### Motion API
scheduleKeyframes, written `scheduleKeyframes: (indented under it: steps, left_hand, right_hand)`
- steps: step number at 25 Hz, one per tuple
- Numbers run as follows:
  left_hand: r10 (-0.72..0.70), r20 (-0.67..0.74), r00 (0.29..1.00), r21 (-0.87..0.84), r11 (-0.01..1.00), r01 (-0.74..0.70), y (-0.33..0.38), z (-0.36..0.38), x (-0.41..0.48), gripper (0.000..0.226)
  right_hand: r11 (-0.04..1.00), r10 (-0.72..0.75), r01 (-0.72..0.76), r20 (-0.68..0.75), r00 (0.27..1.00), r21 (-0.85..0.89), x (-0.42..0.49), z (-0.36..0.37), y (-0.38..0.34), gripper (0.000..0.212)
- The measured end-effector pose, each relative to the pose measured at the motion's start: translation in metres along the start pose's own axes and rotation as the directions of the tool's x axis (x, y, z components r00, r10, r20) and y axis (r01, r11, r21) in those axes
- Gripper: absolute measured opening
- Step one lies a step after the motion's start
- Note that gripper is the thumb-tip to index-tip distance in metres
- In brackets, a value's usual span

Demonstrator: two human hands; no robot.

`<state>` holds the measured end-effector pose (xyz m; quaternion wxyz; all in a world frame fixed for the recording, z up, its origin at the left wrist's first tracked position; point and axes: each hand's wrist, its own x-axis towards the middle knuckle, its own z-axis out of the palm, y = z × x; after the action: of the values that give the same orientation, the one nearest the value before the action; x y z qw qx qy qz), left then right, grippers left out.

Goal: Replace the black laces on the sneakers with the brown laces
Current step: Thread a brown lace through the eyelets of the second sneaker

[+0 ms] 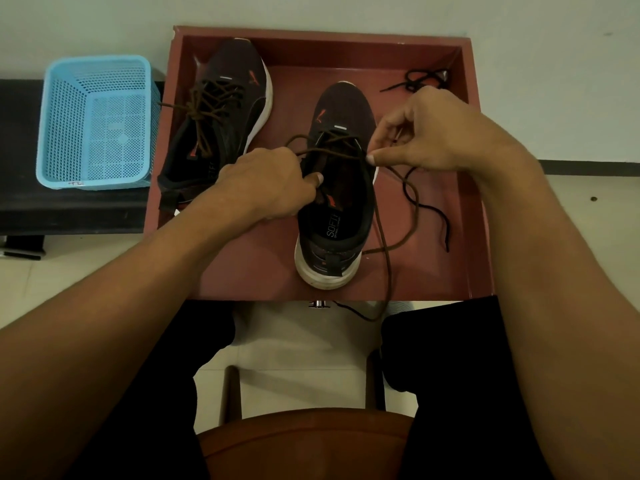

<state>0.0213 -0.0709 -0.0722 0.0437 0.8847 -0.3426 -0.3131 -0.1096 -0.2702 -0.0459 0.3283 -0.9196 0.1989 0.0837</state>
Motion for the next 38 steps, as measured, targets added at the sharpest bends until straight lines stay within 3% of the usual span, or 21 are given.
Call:
scheduleKeyframes:
  steps: [5, 7, 9, 11, 13, 16, 19, 23, 28, 33, 38]
  left_hand:
    - [0.007, 0.028, 1.0, -0.019, 1.0, -0.006, 0.002, -0.002, -0.001, 0.057]
    - [0.006, 0.043, 0.999, -0.027, 1.0, -0.005, 0.003, -0.003, -0.002, 0.059]
    - [0.009, 0.045, 0.999, -0.036, 0.999, -0.008, 0.001, -0.003, -0.002, 0.06]
    - [0.015, 0.046, 0.999, -0.046, 0.999, -0.013, -0.001, -0.003, -0.002, 0.061]
    - [0.018, 0.04, 0.999, -0.047, 0.999, -0.016, -0.001, -0.002, -0.001, 0.061]
    - [0.018, 0.038, 0.999, -0.052, 0.998, -0.016, 0.0, -0.001, 0.001, 0.058]
    - [0.015, 0.031, 0.999, -0.05, 0.999, -0.014, 0.0, -0.002, 0.001, 0.056]
    - [0.02, 0.038, 0.999, -0.047, 0.999, -0.018, 0.0, -0.002, 0.0, 0.058]
    - [0.017, 0.039, 0.999, -0.048, 0.999, -0.015, 0.001, -0.002, -0.001, 0.06]
    - [0.016, 0.058, 0.998, -0.052, 0.999, -0.013, 0.001, -0.003, -0.001, 0.059]
    - [0.028, 0.038, 0.999, -0.035, 0.999, -0.027, 0.001, -0.003, -0.001, 0.057]
  right_hand:
    - [0.993, 0.06, -0.051, 0.087, 0.994, -0.107, 0.005, 0.001, 0.005, 0.006]
    - [0.967, 0.193, -0.162, 0.151, 0.97, -0.198, 0.002, -0.004, 0.018, 0.006]
    - [0.896, 0.385, -0.313, 0.2, 0.901, -0.314, 0.0, -0.008, 0.028, 0.008]
    - [0.839, 0.486, -0.393, 0.194, 0.852, -0.378, 0.0, -0.01, 0.029, 0.017]
    - [0.872, 0.437, -0.373, 0.158, 0.886, -0.317, 0.0, -0.008, 0.022, 0.02]
    - [0.982, 0.165, -0.156, 0.08, 0.983, -0.105, -0.001, -0.005, 0.007, 0.019]
    - [0.998, -0.011, 0.013, 0.022, 1.0, -0.059, 0.001, 0.0, -0.004, 0.014]
    - [0.995, 0.005, -0.001, 0.03, 1.0, -0.103, 0.003, 0.001, 0.0, 0.011]
    - [0.983, 0.17, -0.155, 0.161, 0.972, -0.104, 0.003, -0.003, 0.012, 0.006]
    - [0.982, 0.17, -0.147, 0.232, 0.958, -0.115, 0.005, -0.002, 0.013, 0.006]
    - [0.979, 0.128, -0.153, 0.178, 0.976, 0.138, 0.002, 0.0, 0.021, 0.019]
